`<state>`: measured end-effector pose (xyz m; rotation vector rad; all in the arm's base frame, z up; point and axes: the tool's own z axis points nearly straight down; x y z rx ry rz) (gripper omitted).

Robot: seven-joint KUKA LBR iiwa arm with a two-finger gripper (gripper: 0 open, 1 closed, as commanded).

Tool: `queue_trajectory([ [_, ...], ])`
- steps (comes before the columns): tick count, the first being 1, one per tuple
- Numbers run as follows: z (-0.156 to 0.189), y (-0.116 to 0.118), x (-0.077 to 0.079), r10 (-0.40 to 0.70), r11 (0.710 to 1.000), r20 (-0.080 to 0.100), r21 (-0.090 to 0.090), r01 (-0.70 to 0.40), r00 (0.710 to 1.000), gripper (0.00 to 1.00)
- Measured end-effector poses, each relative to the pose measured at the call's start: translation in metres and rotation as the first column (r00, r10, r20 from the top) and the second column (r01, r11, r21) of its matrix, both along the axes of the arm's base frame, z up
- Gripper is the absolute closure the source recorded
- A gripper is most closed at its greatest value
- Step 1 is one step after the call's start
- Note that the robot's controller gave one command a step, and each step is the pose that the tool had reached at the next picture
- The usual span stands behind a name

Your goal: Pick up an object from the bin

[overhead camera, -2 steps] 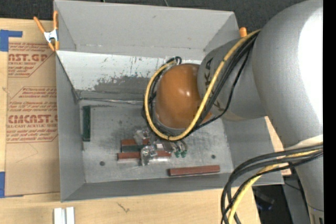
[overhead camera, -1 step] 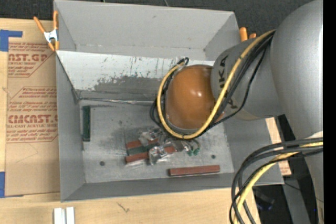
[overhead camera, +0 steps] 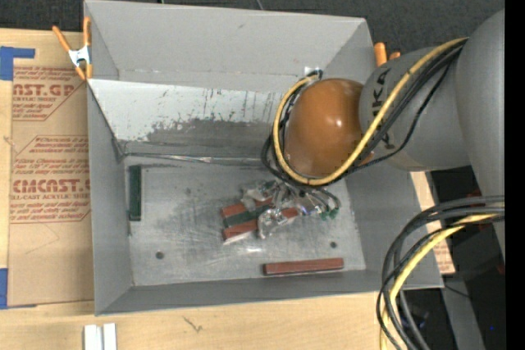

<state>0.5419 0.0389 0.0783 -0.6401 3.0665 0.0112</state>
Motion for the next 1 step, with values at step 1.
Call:
queue_trajectory([
  [1, 0.2146, 0.0455, -0.0292, -0.133, 0.991, -0.009, -0.009, 0.133, 0.991, 1.00],
])
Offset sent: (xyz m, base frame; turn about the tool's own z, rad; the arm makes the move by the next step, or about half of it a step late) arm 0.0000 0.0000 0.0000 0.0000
